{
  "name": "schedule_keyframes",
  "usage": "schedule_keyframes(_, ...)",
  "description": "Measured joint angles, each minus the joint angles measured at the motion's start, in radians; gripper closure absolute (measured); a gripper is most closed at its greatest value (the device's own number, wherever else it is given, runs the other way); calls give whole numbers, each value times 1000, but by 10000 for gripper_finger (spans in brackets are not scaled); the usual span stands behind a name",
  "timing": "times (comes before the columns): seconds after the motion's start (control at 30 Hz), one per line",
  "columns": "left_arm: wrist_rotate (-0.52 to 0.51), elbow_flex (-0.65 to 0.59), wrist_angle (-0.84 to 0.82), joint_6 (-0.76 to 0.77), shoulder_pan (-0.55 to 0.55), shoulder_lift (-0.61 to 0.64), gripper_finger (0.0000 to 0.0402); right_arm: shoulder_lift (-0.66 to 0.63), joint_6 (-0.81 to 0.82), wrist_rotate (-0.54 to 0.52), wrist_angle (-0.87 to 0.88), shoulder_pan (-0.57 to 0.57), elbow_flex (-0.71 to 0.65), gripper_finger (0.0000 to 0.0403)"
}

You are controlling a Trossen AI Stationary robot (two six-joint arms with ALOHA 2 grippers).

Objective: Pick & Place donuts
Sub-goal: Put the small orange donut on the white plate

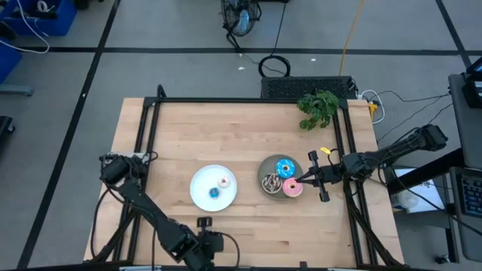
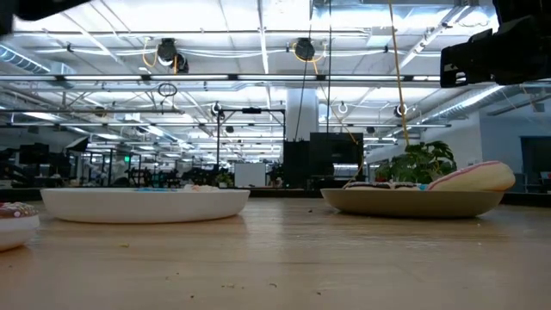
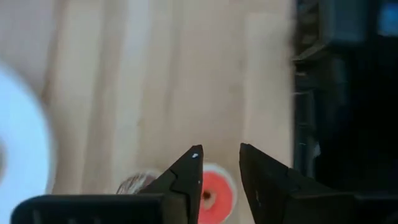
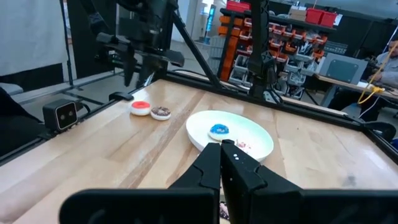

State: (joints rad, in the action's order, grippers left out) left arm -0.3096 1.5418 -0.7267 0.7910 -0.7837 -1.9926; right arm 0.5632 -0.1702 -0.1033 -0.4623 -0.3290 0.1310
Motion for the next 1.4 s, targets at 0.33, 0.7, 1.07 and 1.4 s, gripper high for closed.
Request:
schedule_keyframes(0.33, 11, -5, -39, 151, -41, -6, 212, 0, 1, 0, 0, 0, 0, 403)
schedule_keyframes(0.7, 69, -4, -19, 170, -53, -61, 212, 2, 1, -3, -2, 0, 0, 403)
schedule_keyframes(1.07, 123, -3, -12, 172, -52, -130, 226, 2, 1, -4, 0, 0, 0, 403)
schedule_keyframes(1.4, 155, -3, -26, 131, -39, -133, 227, 2, 1, -4, -1, 0, 0, 403)
